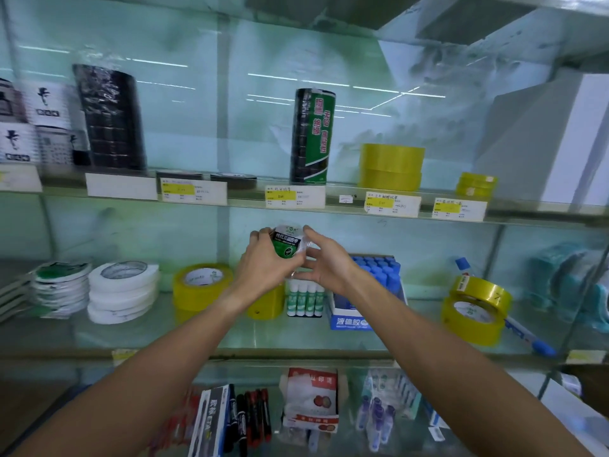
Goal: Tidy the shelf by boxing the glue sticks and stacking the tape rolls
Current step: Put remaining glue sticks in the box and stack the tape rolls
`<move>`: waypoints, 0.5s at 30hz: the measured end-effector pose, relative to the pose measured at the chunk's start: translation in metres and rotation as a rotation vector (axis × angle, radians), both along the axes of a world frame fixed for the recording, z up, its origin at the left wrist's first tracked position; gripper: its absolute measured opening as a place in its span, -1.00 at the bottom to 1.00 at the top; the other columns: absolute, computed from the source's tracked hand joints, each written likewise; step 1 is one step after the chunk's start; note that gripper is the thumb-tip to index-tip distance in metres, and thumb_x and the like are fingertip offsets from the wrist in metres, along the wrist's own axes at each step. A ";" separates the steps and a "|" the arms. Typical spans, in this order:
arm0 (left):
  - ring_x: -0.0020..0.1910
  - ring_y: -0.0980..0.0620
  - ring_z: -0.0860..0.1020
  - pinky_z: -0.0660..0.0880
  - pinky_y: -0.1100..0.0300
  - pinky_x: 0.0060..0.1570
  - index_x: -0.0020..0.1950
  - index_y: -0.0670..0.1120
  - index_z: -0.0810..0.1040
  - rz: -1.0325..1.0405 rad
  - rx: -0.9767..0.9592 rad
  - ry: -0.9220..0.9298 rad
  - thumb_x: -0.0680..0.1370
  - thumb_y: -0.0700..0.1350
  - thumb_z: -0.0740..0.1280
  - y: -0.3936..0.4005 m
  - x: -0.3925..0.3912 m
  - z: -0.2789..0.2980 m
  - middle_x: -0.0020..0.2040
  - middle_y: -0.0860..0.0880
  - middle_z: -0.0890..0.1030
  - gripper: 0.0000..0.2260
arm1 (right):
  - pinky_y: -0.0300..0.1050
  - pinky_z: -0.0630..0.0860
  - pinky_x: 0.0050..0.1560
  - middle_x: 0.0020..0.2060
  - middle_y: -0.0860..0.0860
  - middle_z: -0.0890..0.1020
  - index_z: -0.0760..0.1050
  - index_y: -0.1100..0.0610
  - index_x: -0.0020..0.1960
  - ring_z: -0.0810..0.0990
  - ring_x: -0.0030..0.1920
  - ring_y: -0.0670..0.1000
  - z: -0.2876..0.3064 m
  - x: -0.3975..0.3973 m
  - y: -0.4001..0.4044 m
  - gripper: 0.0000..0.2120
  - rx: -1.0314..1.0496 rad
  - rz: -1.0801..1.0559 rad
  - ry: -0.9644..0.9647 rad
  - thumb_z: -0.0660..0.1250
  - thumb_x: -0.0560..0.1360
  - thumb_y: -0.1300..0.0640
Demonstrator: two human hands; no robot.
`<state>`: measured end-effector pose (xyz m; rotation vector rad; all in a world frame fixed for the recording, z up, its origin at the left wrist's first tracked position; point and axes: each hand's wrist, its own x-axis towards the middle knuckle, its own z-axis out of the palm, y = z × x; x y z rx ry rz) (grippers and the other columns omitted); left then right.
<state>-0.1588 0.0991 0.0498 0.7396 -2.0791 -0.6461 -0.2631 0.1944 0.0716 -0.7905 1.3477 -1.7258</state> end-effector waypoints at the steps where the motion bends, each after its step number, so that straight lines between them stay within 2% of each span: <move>1: 0.05 0.00 0.53 0.56 0.03 -0.02 0.21 0.03 0.42 0.003 -0.002 0.002 0.30 0.37 0.31 -0.006 0.006 0.001 0.07 0.02 0.47 -0.38 | 0.09 0.62 -0.16 0.00 0.20 0.62 0.48 0.21 0.18 0.64 -0.09 0.16 0.001 0.005 -0.006 -0.70 0.001 0.018 0.043 0.30 0.57 0.02; 4: 0.00 0.01 0.52 0.48 0.13 -0.12 0.13 0.04 0.47 0.030 -0.008 -0.010 0.28 0.37 0.33 -0.021 0.029 0.005 0.02 0.02 0.53 -0.43 | 0.10 0.62 -0.16 -0.06 0.23 0.54 0.43 0.22 0.08 0.60 -0.14 0.19 0.002 0.018 -0.025 -0.81 -0.005 0.042 0.116 0.35 0.54 0.16; 6: 0.05 -0.02 0.54 0.48 0.12 -0.08 0.15 0.03 0.49 0.050 -0.023 -0.025 0.27 0.38 0.35 -0.032 0.047 0.006 0.05 0.01 0.55 -0.40 | 0.07 0.63 -0.20 -0.11 0.19 0.52 0.40 0.22 0.08 0.62 -0.21 0.16 0.002 0.030 -0.040 -0.80 0.007 0.030 0.144 0.36 0.53 0.20; 9: 0.17 -0.06 0.51 0.42 0.14 -0.03 0.26 -0.02 0.45 0.079 -0.027 -0.041 0.30 0.34 0.39 -0.047 0.067 0.005 0.10 -0.01 0.50 -0.33 | 0.04 0.63 -0.28 -0.05 0.21 0.56 0.35 0.22 0.24 0.67 -0.27 0.14 0.000 0.048 -0.065 -0.68 0.014 0.001 0.145 0.35 0.53 0.24; 11: 0.22 -0.10 0.50 0.44 0.09 0.07 0.39 -0.07 0.35 0.125 -0.024 -0.050 0.30 0.33 0.40 -0.056 0.078 0.004 0.20 -0.05 0.43 -0.22 | 0.11 0.65 -0.25 -0.09 0.20 0.59 0.37 0.27 0.23 0.66 -0.28 0.13 -0.003 0.061 -0.083 -0.70 0.016 -0.021 0.134 0.32 0.54 0.26; 13: 0.24 -0.13 0.49 0.47 0.04 0.19 0.45 -0.11 0.27 0.159 -0.021 -0.055 0.30 0.35 0.39 -0.065 0.088 0.003 0.24 -0.09 0.39 -0.13 | 0.20 0.65 -0.12 -0.08 0.21 0.62 0.40 0.33 0.22 0.66 -0.23 0.15 -0.006 0.071 -0.101 -0.73 0.018 -0.037 0.102 0.30 0.54 0.28; 15: 0.24 -0.14 0.48 0.47 -0.03 0.21 0.46 -0.14 0.24 0.205 -0.036 -0.071 0.30 0.36 0.35 -0.078 0.101 0.002 0.23 -0.12 0.39 -0.10 | 0.17 0.65 -0.16 -0.01 0.25 0.61 0.42 0.33 0.20 0.65 -0.18 0.17 -0.008 0.085 -0.116 -0.75 0.023 -0.040 0.067 0.29 0.55 0.28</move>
